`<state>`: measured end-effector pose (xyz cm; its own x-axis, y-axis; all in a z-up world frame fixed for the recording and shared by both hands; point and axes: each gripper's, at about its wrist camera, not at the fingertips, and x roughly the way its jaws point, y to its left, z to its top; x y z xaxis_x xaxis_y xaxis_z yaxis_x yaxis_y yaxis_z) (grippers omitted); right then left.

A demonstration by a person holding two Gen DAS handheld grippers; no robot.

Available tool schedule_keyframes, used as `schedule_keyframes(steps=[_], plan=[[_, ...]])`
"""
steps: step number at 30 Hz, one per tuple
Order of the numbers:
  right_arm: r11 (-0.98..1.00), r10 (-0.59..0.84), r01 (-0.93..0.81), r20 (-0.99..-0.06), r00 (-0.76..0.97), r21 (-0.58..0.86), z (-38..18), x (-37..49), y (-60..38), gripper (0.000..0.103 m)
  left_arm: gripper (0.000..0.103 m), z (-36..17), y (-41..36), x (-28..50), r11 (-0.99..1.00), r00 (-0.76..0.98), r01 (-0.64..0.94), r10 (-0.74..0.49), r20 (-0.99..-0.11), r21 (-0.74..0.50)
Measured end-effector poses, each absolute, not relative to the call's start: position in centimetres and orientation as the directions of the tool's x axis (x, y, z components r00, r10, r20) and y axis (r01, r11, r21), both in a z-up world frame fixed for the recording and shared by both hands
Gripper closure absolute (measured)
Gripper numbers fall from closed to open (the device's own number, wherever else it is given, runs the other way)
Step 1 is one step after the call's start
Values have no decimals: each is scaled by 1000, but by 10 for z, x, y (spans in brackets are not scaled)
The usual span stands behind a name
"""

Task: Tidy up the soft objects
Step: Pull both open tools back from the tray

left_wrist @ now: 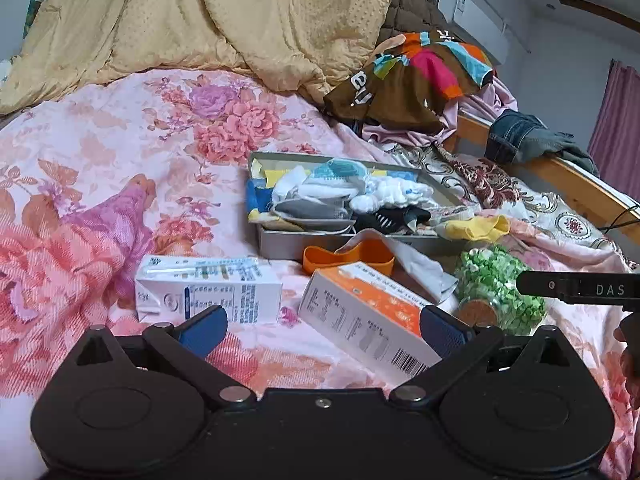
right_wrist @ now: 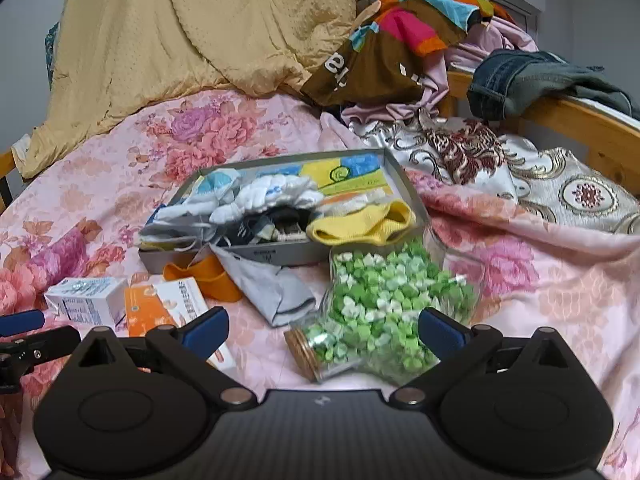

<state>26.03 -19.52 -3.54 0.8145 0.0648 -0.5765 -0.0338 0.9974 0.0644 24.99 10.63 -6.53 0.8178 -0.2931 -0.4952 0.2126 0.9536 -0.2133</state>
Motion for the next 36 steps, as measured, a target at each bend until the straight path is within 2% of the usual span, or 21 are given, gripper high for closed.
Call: schedule_keyframes(steps=[18,36], plan=[[995,104,-82,-613,783,64,-50,250,-178,0,1,-72,112,245,955,809,188,-283,-516,-229],[987,159,-129,-577,801,92,-30,265,-160,0,1,-68,117,252,959,826,179,-268,-495,-221]])
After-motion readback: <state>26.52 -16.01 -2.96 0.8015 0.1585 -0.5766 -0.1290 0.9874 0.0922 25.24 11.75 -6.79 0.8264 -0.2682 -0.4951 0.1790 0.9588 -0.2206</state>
